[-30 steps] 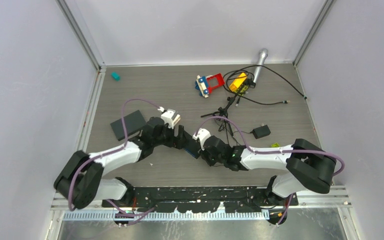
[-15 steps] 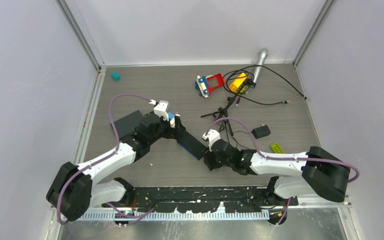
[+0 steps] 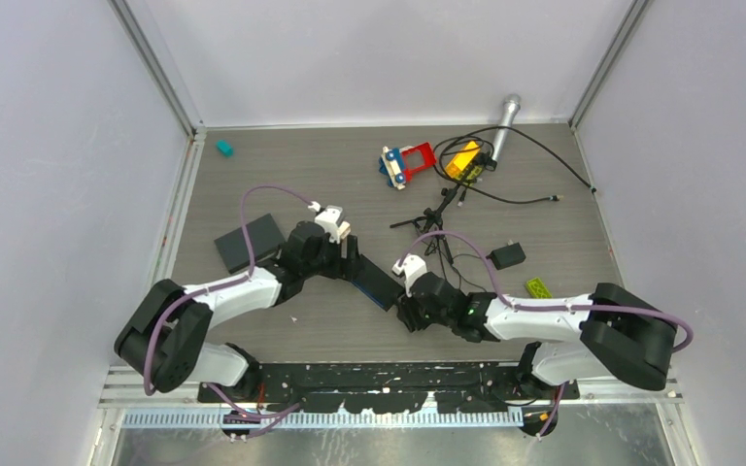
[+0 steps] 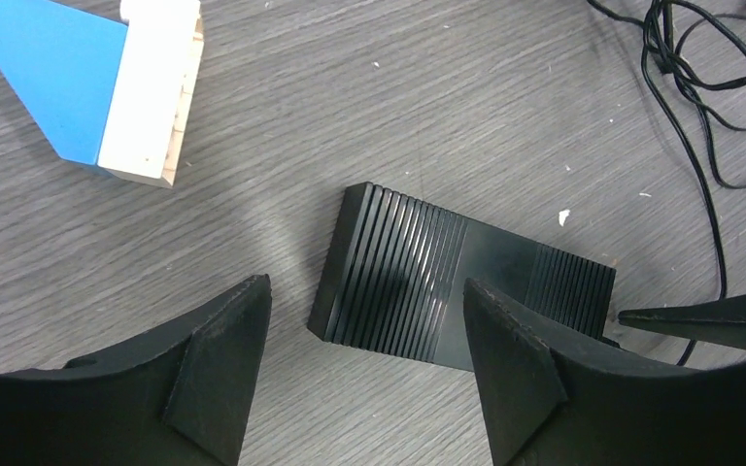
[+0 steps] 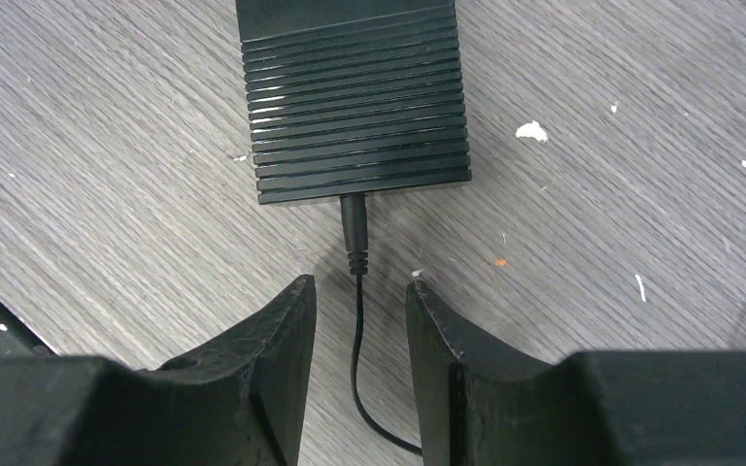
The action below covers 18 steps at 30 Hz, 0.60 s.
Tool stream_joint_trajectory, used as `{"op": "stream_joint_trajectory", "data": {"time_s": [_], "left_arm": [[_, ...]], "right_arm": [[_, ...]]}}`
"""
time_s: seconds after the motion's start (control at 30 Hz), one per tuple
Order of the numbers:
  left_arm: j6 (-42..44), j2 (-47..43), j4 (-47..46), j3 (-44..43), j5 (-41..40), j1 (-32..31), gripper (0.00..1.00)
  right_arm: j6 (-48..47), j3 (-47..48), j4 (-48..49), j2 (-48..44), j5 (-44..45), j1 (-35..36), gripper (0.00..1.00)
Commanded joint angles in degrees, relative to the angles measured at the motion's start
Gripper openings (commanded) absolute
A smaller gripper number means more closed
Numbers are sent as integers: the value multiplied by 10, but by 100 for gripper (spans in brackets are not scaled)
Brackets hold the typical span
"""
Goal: Insert the plug into the switch port
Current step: Insert the connector into the switch port.
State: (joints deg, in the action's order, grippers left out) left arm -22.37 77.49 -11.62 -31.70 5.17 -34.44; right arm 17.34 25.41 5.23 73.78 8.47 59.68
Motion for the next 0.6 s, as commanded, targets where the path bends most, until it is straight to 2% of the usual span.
{"op": "stream_joint_trajectory", "data": {"time_s": [0.0, 0.57], "left_arm": [[-8, 4, -32, -4, 27, -1, 73], [-9, 70, -31, -24, 70, -1, 67]], "right_arm": [[-23, 0, 47, 23, 3, 3, 43], [-45, 43, 34, 62, 6, 3, 31]]}}
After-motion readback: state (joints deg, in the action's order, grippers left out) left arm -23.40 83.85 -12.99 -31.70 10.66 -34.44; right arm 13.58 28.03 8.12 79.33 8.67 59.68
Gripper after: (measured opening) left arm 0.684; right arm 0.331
